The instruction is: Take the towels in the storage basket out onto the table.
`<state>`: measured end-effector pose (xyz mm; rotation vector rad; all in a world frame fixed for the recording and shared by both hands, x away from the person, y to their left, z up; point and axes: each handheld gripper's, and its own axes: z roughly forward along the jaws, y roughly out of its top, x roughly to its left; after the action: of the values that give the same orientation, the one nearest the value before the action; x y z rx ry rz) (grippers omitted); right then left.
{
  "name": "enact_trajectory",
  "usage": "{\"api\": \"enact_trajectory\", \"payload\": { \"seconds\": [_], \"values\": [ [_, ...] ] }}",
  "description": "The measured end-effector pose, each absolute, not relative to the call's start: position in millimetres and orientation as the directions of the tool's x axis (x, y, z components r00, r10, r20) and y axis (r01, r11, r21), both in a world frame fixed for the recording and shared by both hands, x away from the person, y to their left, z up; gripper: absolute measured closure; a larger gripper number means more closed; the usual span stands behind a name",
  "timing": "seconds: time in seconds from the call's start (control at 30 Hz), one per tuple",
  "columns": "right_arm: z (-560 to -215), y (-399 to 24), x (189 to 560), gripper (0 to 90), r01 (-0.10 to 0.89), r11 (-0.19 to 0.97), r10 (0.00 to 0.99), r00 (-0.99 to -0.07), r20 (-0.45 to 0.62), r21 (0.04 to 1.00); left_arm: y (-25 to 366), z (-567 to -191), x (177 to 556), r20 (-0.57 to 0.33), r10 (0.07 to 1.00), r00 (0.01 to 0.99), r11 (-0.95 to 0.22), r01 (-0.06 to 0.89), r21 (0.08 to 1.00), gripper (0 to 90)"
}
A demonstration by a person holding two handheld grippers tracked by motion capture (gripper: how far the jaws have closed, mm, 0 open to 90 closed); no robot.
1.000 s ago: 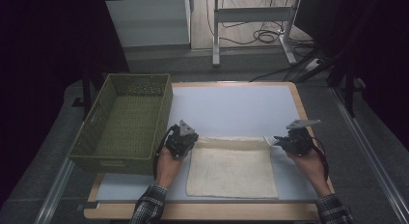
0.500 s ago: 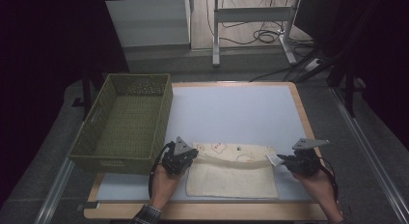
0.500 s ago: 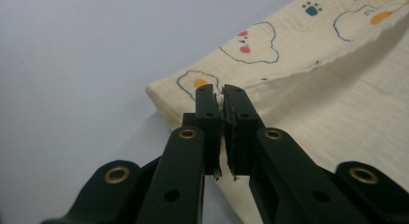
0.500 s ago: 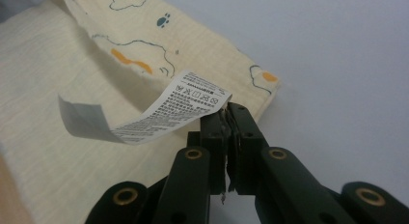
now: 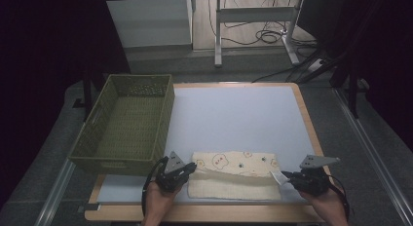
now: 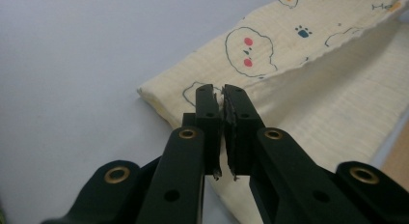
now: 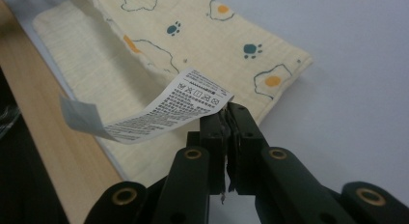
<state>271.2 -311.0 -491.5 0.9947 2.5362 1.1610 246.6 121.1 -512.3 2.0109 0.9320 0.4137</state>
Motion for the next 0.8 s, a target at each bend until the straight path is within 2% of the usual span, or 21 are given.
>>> {"api": "enact_trajectory", "payload": {
  "seconds": [0.37, 0.47, 0.5, 0.53, 0.63, 0.8],
  "values": [
    [-497.0, -310.8, 246.1, 84.2, 0.503, 0.495, 0.614, -0.780, 0.125, 0.709, 122.5, -521.8, 223.6, -0.072, 0.711, 0.700, -0.375, 0.463, 0.803, 85.5],
    [-502.8, -311.6, 243.7, 77.4, 0.511, 0.510, 0.611, -0.781, 0.126, 0.692, 124.8, -526.4, 219.5, -0.102, 0.699, 0.708, -0.371, 0.480, 0.795, 84.6],
    [-503.9, -312.2, 242.9, 74.9, 0.518, 0.512, 0.616, -0.777, 0.127, 0.685, 126.6, -527.6, 218.2, -0.115, 0.695, 0.710, -0.367, 0.487, 0.793, 83.0],
    [-504.7, -315.1, 241.2, 73.3, 0.518, 0.518, 0.613, -0.780, 0.127, 0.681, 128.5, -528.6, 217.1, -0.129, 0.692, 0.711, -0.362, 0.495, 0.790, 77.2],
    [-503.3, -319.2, 239.1, 73.0, 0.524, 0.516, 0.623, -0.772, 0.123, 0.678, 136.5, -529.0, 212.4, -0.166, 0.685, 0.710, -0.337, 0.510, 0.791, 72.1],
    [-497.9, -332.7, 240.2, 72.4, 0.534, 0.497, 0.655, -0.748, 0.107, 0.684, 145.0, -525.4, 206.7, -0.158, 0.696, 0.701, -0.338, 0.513, 0.790, 63.0]
  ]
}}
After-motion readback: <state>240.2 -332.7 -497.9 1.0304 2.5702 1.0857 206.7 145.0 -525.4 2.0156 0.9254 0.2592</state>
